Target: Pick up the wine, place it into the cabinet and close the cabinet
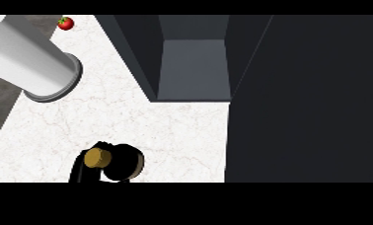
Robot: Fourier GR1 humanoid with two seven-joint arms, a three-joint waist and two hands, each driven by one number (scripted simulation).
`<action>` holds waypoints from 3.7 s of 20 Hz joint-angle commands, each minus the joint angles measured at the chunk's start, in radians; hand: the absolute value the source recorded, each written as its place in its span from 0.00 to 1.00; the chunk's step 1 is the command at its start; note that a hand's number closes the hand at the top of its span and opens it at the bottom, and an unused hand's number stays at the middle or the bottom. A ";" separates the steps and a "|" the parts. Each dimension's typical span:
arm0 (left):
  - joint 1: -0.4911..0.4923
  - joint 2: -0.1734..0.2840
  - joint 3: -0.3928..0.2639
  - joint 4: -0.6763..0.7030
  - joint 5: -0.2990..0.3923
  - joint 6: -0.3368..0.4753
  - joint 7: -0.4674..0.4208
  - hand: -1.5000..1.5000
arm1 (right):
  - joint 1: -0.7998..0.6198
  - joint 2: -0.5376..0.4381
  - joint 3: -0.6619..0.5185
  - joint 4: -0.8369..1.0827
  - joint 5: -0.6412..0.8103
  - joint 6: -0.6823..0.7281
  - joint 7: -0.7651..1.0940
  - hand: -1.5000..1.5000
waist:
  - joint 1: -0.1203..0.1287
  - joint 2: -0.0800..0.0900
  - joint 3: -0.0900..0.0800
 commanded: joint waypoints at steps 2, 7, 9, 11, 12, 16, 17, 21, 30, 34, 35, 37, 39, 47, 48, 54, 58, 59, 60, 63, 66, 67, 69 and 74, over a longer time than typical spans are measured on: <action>0.096 -0.032 -0.036 -0.077 0.017 -0.077 -0.025 1.00 | 0.006 0.014 0.021 0.037 0.016 0.011 -0.030 0.00 | 0.003 0.007 -0.007; 0.238 -0.018 -0.090 -0.402 0.072 -0.096 0.119 1.00 | 0.005 0.000 -0.039 0.067 -0.023 0.020 -0.055 0.00 | 0.010 0.005 -0.006; 0.214 -0.022 -0.089 -0.470 0.091 -0.054 0.192 1.00 | 0.069 -0.010 -0.030 0.022 -0.060 0.059 -0.054 0.00 | 0.002 0.005 -0.006; 0.273 -0.060 -0.137 -0.510 0.075 -0.054 0.191 1.00 | 0.046 0.031 0.031 0.004 0.020 0.009 -0.041 0.00 | 0.003 0.006 -0.007; 0.312 -0.038 -0.127 -0.594 0.109 -0.050 0.261 1.00 | 0.046 0.004 -0.010 0.003 -0.026 0.033 -0.042 0.00 | 0.003 0.006 -0.007; 0.333 -0.065 -0.169 -0.783 0.119 0.030 0.388 1.00 | -0.024 0.035 0.014 0.092 0.047 -0.004 -0.082 0.00 | 0.006 0.007 -0.007; 0.272 -0.093 -0.170 -0.730 0.106 0.055 0.379 1.00 | 0.049 -0.001 -0.013 0.032 -0.021 0.050 -0.071 0.00 | -0.001 0.007 -0.007; 0.319 -0.080 -0.203 -0.924 0.130 0.084 0.498 1.00 | 0.002 0.000 -0.017 0.041 -0.031 0.016 -0.013 0.00 | 0.001 0.007 -0.007; 0.072 -0.099 -0.281 -0.919 0.172 0.341 0.628 1.00 | -0.025 -0.004 -0.024 0.060 -0.042 0.008 0.008 0.00 | -0.003 0.008 -0.008; 0.052 -0.099 -0.331 -0.999 0.123 0.424 0.683 1.00 | 0.089 0.014 -0.020 0.038 -0.025 0.056 -0.086 0.00 | -0.003 0.007 -0.007; -0.058 -0.099 -0.359 -0.889 0.117 0.510 0.632 1.00 | -0.025 -0.008 -0.048 0.049 -0.062 0.010 -0.001 0.00 | -0.005 0.008 -0.008; -0.116 -0.099 -0.327 -0.881 0.126 0.506 0.666 1.00 | -0.079 -0.026 -0.064 0.117 -0.038 0.020 -0.029 0.00 | -0.003 0.009 -0.008; -0.158 -0.099 -0.353 -0.836 0.111 0.567 0.634 1.00 | 0.136 0.021 -0.008 0.059 -0.007 0.078 -0.156 0.00 | -0.010 0.008 -0.007; -0.319 -0.099 -0.429 -0.681 0.065 0.717 0.636 1.00 | 0.038 -0.028 -0.064 0.061 -0.076 0.072 -0.075 0.00 | -0.009 0.008 -0.008; -0.311 -0.099 -0.471 -0.640 0.066 0.744 0.574 1.00 | 0.045 -0.009 -0.042 0.049 -0.034 0.049 -0.078 0.00 | -0.010 0.008 -0.008; -0.390 -0.099 -0.524 -0.517 0.135 0.808 0.533 1.00 | 0.061 0.012 -0.004 0.034 -0.020 0.042 -0.067 0.00 | -0.009 0.008 -0.008; -0.406 -0.099 -0.505 -0.464 0.177 0.806 0.530 1.00 | 0.083 0.013 -0.014 0.066 0.003 0.066 -0.127 0.00 | -0.008 0.008 -0.008; -0.440 -0.099 -0.553 -0.407 0.237 0.856 0.466 1.00 | -0.033 0.009 -0.012 0.124 0.019 0.023 -0.086 0.00 | -0.009 0.009 -0.008; -0.536 -0.099 -0.470 -0.315 0.252 0.808 0.497 1.00 | -0.073 0.013 0.014 0.136 0.042 0.007 -0.060 0.00 | -0.011 0.011 -0.008; -0.447 -0.099 -0.512 -0.365 0.242 0.824 0.471 1.00 | 0.056 -0.021 -0.071 0.050 -0.085 0.065 -0.065 0.00 | -0.011 0.008 -0.008; -0.517 -0.099 -0.560 -0.267 0.326 0.868 0.421 1.00 | 0.060 0.014 0.009 0.045 -0.004 0.054 -0.081 0.00 | -0.015 0.009 -0.008; -0.435 -0.099 -0.487 -0.239 0.285 0.745 0.379 1.00 | -0.001 0.018 0.018 0.071 0.031 0.016 -0.051 0.00 | -0.008 0.009 -0.008; -0.491 -0.099 -0.559 -0.192 0.357 0.824 0.356 1.00 | 0.011 0.001 -0.023 0.054 -0.039 0.039 -0.058 0.00 | -0.015 0.010 -0.008; -0.473 -0.099 -0.506 -0.203 0.342 0.773 0.374 1.00 | -0.039 -0.073 -0.135 0.033 -0.157 0.040 0.043 0.00 | -0.008 0.008 -0.008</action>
